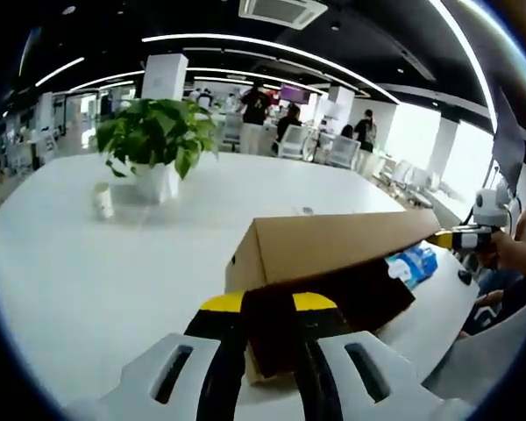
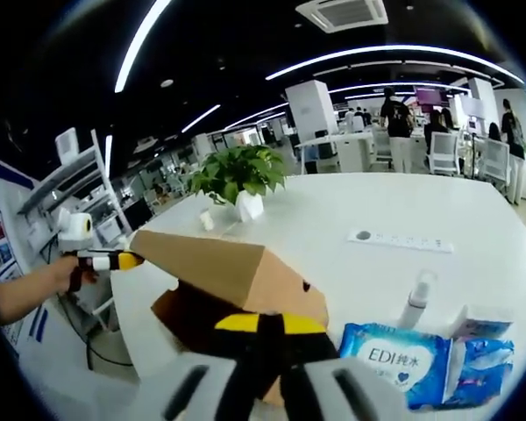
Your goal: Operate the shoe box by opening the lid, removing the specified soft item, and placing it in the target area until the item is outside and the box remains undamaged.
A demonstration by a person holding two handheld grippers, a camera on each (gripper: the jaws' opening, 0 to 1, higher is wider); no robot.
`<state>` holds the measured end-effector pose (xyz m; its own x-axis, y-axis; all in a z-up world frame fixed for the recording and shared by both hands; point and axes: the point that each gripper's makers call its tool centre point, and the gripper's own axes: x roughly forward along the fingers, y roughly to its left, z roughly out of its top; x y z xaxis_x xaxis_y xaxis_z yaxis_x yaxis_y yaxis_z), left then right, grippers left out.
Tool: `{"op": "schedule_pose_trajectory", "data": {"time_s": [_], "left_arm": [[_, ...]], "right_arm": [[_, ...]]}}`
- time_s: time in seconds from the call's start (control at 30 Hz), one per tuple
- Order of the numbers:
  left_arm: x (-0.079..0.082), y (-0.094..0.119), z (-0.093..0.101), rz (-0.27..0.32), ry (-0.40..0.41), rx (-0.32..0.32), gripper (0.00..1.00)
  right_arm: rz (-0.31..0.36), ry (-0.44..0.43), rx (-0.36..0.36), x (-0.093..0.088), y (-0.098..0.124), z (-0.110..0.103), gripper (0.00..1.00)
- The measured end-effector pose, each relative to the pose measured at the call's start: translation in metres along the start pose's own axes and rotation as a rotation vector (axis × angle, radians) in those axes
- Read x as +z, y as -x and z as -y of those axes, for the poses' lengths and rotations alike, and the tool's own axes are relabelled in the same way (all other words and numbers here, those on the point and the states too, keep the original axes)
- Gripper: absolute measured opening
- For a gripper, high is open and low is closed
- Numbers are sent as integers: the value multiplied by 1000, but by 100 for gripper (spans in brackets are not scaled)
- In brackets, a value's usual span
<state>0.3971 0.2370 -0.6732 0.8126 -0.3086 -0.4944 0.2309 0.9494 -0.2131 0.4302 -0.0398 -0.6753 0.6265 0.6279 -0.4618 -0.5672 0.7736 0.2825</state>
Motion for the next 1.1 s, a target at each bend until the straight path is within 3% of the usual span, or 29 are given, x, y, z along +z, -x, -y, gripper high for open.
{"op": "schedule_pose_trajectory", "data": {"time_s": [0.3, 1.1], "left_arm": [[-12, 2, 0, -26, 7, 2, 16], [-54, 1, -1, -130, -22, 1, 20]], "right_arm": [[-17, 4, 12, -15, 0, -2, 3], [-96, 120, 49, -57, -1, -13, 8]]}}
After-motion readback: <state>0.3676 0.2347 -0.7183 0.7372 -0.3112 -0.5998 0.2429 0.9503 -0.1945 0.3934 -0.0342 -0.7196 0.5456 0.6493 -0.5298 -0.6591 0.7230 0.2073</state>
